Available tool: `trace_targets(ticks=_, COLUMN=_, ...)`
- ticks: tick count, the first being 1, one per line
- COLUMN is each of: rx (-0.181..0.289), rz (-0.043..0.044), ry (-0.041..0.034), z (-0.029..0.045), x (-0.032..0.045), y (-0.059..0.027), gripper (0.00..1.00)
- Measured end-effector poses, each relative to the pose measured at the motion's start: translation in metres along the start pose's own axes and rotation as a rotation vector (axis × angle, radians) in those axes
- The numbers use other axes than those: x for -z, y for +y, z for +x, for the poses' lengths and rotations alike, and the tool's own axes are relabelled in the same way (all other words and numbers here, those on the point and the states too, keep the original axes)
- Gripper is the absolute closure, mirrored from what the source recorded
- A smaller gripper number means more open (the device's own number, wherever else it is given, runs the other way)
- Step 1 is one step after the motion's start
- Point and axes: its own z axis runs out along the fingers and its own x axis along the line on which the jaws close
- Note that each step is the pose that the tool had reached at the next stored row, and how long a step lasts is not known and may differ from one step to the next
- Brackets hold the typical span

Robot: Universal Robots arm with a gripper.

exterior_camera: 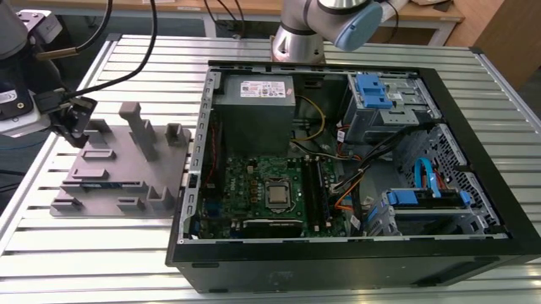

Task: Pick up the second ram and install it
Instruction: 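Reach for the second ram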

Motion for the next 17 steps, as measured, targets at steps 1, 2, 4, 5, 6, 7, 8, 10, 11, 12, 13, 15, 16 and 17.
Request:
trace_targets(ticks=1, rx=0.002, rz=0.0053, ry=-0.0001, z=-0.0006, x=-0.0004, y=-0.0001, gripper=0.9)
trace_targets(ticks=2, rx=0.003, rz=0.0137, ry=-0.0007, z=-0.0014, x=-0.0007, y=-0.0002, gripper=0.9)
trace_targets(ticks=4, rx=0.007, rz=0.0257, ry=-0.0009, z=-0.0036, x=-0.0017, y=-0.0002, gripper=0.9)
trace_targets(ticks=5, rx=0.009, rz=0.0267, ry=0.0, z=-0.0059, x=-0.0032, y=-0.0001, gripper=0.9)
trace_targets(ticks=6, rx=0.012, rz=0.027, ry=0.0017, z=-0.0089, x=-0.0052, y=0.0, gripper=0.9)
trace_targets(ticks=7, rx=0.014, rz=0.0271, ry=0.0031, z=-0.0117, x=-0.0071, y=0.0001, gripper=0.9)
trace_targets(ticks=8, rx=0.016, rz=0.027, ry=0.0044, z=-0.0146, x=-0.009, y=0.0003, gripper=0.9)
trace_targets(ticks=10, rx=0.02, rz=0.0281, ry=0.0098, z=-0.019, x=-0.0119, y=0.0005, gripper=0.9)
trace_targets(ticks=11, rx=0.022, rz=0.0313, ry=0.0123, z=-0.0199, x=-0.0128, y=0.0005, gripper=0.9)
trace_targets(ticks=12, rx=0.023, rz=0.0391, ry=0.0135, z=-0.0201, x=-0.0133, y=0.0006, gripper=0.9)
trace_targets(ticks=13, rx=0.024, rz=0.0469, ry=0.0139, z=-0.0202, x=-0.0138, y=0.0005, gripper=0.9)
trace_targets(ticks=15, rx=0.024, rz=0.0522, ry=0.0146, z=-0.0202, x=-0.0165, y=0.0001, gripper=0.9)
trace_targets(ticks=16, rx=0.024, rz=0.0524, ry=0.0149, z=-0.0202, x=-0.0181, y=-0.0012, gripper=0.9)
trace_targets(ticks=17, rx=0.024, rz=0.0524, ry=0.0149, z=-0.0203, x=-0.0198, y=-0.0028, gripper=0.9)
